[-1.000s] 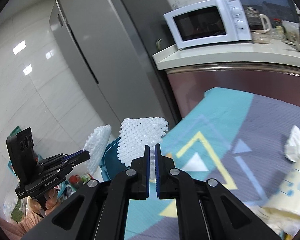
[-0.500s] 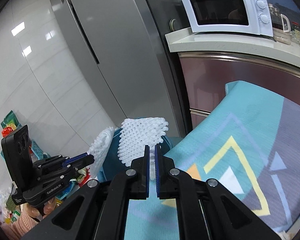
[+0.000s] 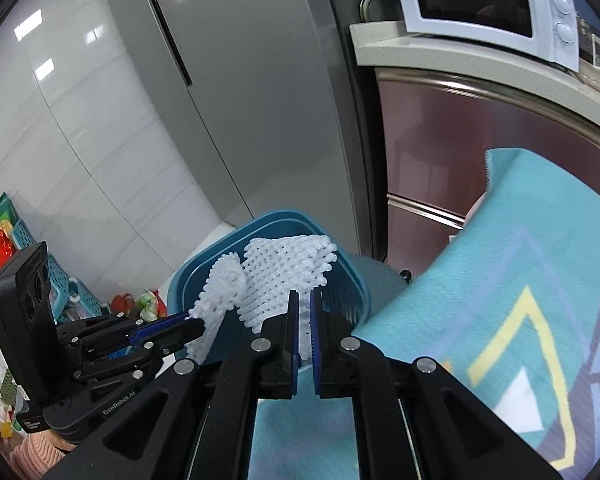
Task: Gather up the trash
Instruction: 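Open both tools to drop the foam nets into the teal bin, then move both open tools back over the remaining trash on the table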
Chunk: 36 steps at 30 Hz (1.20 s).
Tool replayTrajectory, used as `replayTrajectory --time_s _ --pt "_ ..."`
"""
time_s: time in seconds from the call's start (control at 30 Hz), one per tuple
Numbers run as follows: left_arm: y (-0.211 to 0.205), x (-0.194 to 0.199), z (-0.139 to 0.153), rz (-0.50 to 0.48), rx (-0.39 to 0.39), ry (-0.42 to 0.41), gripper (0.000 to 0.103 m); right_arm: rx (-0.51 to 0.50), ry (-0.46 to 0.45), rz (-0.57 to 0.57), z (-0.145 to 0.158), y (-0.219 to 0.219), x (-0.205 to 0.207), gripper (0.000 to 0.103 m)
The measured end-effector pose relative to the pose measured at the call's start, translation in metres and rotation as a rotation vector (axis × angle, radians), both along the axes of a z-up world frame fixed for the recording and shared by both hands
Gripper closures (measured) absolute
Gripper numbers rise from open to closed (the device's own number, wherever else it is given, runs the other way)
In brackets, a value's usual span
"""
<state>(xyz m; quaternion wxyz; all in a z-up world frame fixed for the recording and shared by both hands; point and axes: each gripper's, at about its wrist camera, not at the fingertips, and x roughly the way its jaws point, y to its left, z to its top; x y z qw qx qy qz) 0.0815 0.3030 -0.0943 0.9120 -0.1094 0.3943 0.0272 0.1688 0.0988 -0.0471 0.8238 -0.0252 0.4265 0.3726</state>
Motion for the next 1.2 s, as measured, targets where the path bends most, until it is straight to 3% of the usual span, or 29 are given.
replayTrajectory --time_s 0.3,0.5,0.67,0.97,1.2 --pt "0.005 0.017 -0.017 0.031 -0.008 0.028 0.088 -0.048 0.053 0.028 -0.017 0.03 0.007 0.093" --pt "0.004 0.016 -0.018 0.04 -0.009 0.02 0.082 -0.037 0.067 0.019 -0.022 0.018 0.004 0.092" --pt "-0.004 0.006 -0.004 0.029 -0.003 -0.026 0.069 0.0 0.038 0.008 -0.009 -0.003 -0.002 0.091" --pt "-0.048 -0.02 0.037 -0.077 0.013 -0.152 0.045 0.058 -0.073 -0.02 0.022 -0.058 -0.036 0.08" --pt "-0.113 -0.028 0.059 -0.236 0.008 -0.216 0.041 0.092 -0.127 -0.077 0.038 -0.116 -0.063 0.076"
